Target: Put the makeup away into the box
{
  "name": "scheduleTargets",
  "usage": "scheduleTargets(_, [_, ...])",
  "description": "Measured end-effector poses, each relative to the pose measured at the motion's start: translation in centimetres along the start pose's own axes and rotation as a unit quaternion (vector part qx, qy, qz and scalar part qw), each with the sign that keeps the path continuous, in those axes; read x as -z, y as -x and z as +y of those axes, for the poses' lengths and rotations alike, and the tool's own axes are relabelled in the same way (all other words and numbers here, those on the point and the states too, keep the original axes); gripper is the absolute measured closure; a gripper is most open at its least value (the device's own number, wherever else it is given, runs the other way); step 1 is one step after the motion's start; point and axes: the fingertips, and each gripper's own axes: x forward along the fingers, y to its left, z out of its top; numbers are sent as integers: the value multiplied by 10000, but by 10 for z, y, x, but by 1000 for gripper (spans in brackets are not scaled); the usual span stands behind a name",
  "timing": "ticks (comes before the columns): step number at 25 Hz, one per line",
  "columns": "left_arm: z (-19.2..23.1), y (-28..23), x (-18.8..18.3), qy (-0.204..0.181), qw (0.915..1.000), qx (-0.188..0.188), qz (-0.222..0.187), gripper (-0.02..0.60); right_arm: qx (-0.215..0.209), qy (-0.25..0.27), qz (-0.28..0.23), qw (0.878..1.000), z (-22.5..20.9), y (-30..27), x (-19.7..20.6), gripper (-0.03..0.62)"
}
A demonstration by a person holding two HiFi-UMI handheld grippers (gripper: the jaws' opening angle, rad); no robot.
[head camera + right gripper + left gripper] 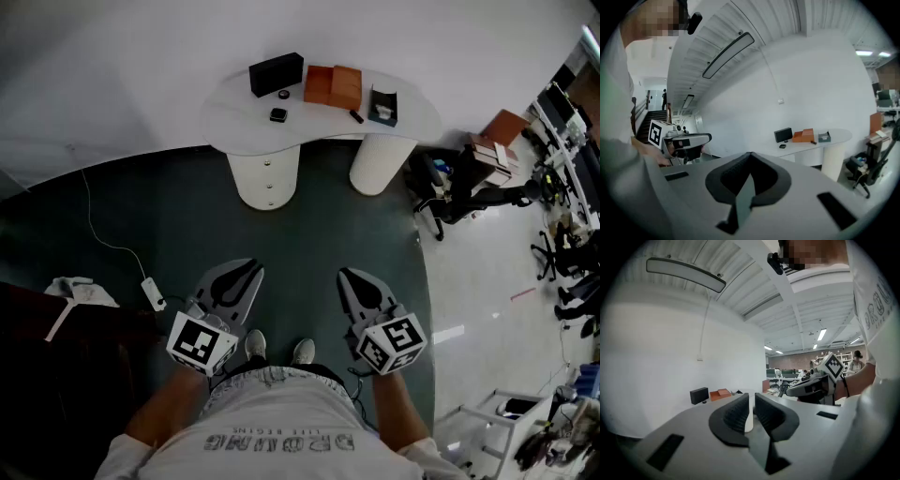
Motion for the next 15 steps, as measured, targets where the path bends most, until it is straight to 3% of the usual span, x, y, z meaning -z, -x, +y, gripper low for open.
scheduleTargets(15, [-3, -3, -1, -37, 9999, 58, 77, 526, -82, 294, -98, 9995, 8, -2, -4, 586])
